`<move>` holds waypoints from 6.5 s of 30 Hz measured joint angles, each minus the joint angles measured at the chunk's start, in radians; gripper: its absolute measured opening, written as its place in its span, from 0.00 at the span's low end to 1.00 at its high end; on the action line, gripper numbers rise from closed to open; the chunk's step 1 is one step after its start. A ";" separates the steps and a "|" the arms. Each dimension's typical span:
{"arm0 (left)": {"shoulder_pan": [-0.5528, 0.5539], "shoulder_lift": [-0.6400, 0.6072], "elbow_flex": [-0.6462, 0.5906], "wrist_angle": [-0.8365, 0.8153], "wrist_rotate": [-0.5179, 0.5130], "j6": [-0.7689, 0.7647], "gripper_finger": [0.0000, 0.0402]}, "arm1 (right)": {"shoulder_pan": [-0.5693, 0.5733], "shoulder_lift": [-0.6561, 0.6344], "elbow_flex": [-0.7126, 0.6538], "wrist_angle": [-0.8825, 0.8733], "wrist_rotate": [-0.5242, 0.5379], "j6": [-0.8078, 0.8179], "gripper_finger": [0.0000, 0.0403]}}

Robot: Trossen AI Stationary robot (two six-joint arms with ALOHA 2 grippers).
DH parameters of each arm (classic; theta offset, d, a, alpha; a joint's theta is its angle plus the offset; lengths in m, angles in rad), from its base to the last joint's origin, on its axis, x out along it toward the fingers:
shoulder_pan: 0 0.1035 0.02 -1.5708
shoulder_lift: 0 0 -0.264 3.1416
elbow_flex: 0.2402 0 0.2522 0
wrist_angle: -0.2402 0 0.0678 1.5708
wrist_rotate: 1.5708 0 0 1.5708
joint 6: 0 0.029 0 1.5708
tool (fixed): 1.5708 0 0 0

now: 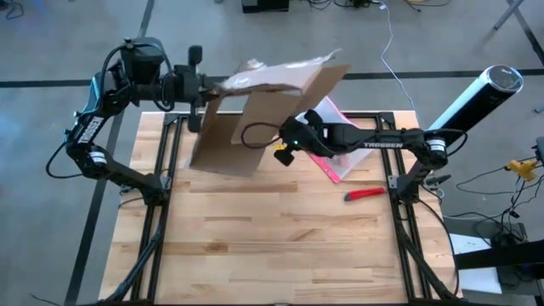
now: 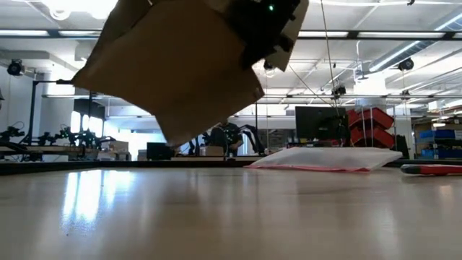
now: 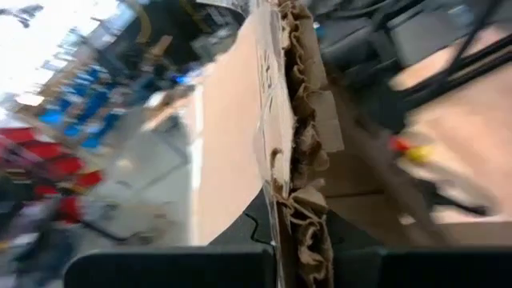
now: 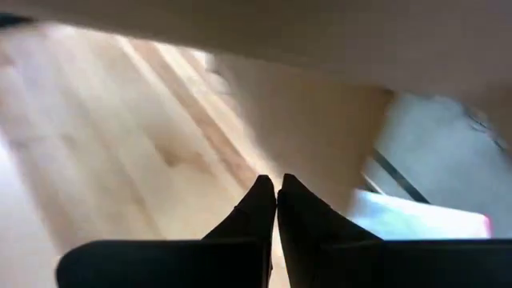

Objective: Unpack boxes
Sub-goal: Break down the cardboard box, then return to Home Position

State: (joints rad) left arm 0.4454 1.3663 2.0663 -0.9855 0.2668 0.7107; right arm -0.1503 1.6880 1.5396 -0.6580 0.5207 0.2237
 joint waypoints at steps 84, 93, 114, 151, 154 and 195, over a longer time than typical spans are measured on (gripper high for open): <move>-0.116 -0.061 -0.823 0.724 0.335 -0.547 0.35 | -0.055 -0.294 0.141 0.017 -0.402 -0.101 0.00; -0.030 -0.259 -0.823 0.723 0.300 -0.613 0.02 | -0.055 -0.385 0.141 0.023 -0.652 -0.106 0.00; -0.003 -0.592 -0.923 0.676 0.085 -0.813 0.00 | -0.018 -0.876 -0.549 0.707 -0.556 0.186 0.00; -0.003 -0.806 -0.774 0.384 0.030 -0.753 0.01 | -0.018 -1.250 -0.457 0.186 -0.678 -0.215 0.00; -0.003 -0.882 -0.843 0.418 0.031 -0.767 0.01 | -0.018 -1.326 -0.553 0.232 -0.677 -0.216 0.00; -0.511 -0.962 -1.569 1.110 -0.106 -0.961 0.01 | -0.018 -1.577 -1.025 0.473 -0.609 -0.138 0.00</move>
State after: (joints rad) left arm -0.0658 0.4040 0.4969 0.1249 0.1611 -0.2502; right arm -0.1681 0.1111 0.5144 -0.1851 -0.0885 0.0855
